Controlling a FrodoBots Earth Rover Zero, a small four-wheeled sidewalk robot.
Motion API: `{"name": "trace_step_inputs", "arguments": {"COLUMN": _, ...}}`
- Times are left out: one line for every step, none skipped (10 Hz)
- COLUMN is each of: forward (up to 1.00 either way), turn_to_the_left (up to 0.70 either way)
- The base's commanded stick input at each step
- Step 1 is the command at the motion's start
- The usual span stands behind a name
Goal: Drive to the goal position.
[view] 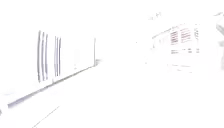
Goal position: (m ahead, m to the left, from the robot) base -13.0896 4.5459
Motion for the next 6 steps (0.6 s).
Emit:
{"name": "trace_step_inputs", "arguments": {"forward": 0.03, "turn_to_the_left": 0.05}}
{"name": "trace_step_inputs", "arguments": {"forward": 0.03, "turn_to_the_left": 0.05}}
{"name": "trace_step_inputs", "arguments": {"forward": 0.03, "turn_to_the_left": 0.05}}
{"name": "trace_step_inputs", "arguments": {"forward": 0.03, "turn_to_the_left": 0.05}}
{"name": "trace_step_inputs", "arguments": {"forward": 0.03, "turn_to_the_left": 0.05}}
{"name": "trace_step_inputs", "arguments": {"forward": 0.03, "turn_to_the_left": 0.05}}
